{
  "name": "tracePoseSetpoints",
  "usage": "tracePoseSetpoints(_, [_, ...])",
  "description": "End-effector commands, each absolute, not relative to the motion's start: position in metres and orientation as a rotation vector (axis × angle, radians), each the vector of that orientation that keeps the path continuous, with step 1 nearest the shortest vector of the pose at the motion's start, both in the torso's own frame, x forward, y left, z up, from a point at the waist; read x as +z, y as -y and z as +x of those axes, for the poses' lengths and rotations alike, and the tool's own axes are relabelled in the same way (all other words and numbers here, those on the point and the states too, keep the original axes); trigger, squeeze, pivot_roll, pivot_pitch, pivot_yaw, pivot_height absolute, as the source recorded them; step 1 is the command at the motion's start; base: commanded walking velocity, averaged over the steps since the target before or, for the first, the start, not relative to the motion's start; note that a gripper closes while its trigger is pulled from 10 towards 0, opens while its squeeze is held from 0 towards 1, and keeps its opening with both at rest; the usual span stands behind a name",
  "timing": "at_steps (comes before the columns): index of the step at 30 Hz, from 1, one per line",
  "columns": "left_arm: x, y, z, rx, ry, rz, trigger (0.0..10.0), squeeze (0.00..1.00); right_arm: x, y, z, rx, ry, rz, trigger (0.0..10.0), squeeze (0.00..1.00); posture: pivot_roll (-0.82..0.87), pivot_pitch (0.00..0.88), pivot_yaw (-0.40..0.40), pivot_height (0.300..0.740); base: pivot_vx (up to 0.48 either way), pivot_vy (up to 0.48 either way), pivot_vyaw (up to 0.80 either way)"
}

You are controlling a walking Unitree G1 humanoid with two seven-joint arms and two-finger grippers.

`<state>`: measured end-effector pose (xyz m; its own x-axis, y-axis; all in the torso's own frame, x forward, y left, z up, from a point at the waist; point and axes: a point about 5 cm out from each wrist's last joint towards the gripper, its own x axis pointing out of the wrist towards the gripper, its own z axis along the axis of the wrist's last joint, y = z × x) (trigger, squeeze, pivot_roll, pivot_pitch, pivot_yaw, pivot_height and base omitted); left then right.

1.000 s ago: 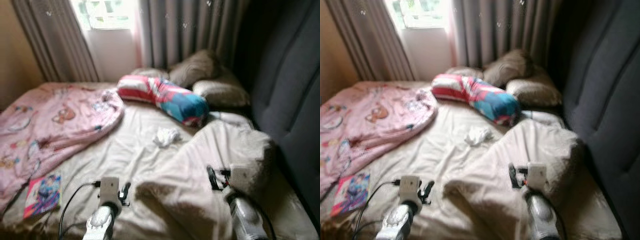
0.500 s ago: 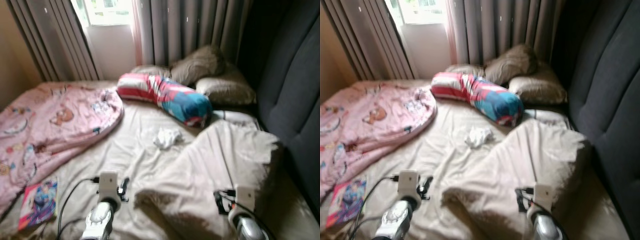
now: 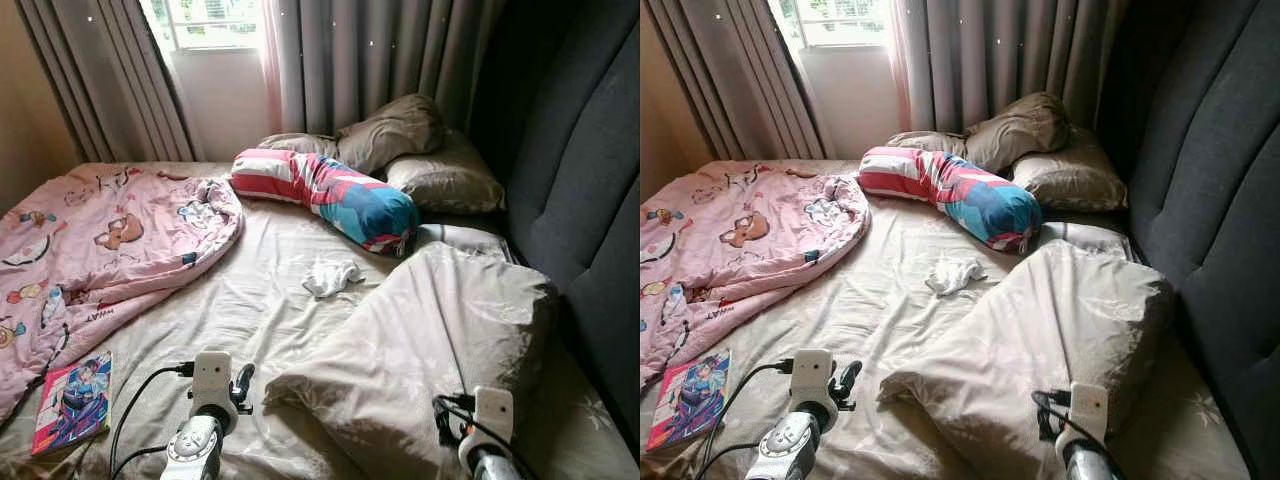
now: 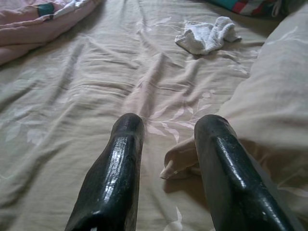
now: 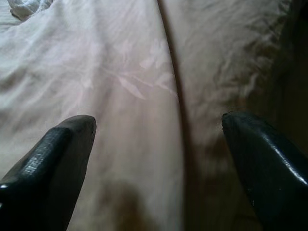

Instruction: Clean up the room

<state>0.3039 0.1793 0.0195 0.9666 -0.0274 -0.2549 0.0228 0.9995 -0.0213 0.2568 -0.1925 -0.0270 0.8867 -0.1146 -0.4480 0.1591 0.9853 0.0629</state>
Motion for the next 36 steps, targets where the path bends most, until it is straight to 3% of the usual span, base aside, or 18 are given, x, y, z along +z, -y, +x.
tracePoseSetpoints(1, [0.013, -0.182, 0.299, -0.016, -0.29, -0.014, 10.0, 0.0, -0.027, 0.191, 0.254, -0.14, -0.434, 0.127, 10.0, 1.0, -0.09, 0.0, 0.027, 0.646, 0.0, 0.0, 0.0])
tracePoseSetpoints(13, [0.013, -0.183, 0.298, -0.014, -0.299, -0.005, 10.0, 0.0, -0.033, 0.193, 0.244, -0.094, -0.433, 0.161, 10.0, 1.0, -0.1, 0.0, 0.031, 0.646, 0.0, 0.0, 0.0])
tracePoseSetpoints(14, [0.013, -0.184, 0.298, -0.014, -0.299, -0.002, 10.0, 0.0, -0.037, 0.195, 0.24, -0.102, -0.473, 0.137, 10.0, 0.0, -0.1, 0.0, 0.033, 0.646, 0.0, 0.0, 0.0])
tracePoseSetpoints(36, [0.008, -0.189, 0.294, -0.002, -0.332, -0.002, 10.0, 0.0, -0.049, 0.182, 0.232, 0.085, -0.627, 0.25, 10.0, 0.0, -0.09, 0.03, 0.027, 0.646, 0.0, 0.0, 0.0])
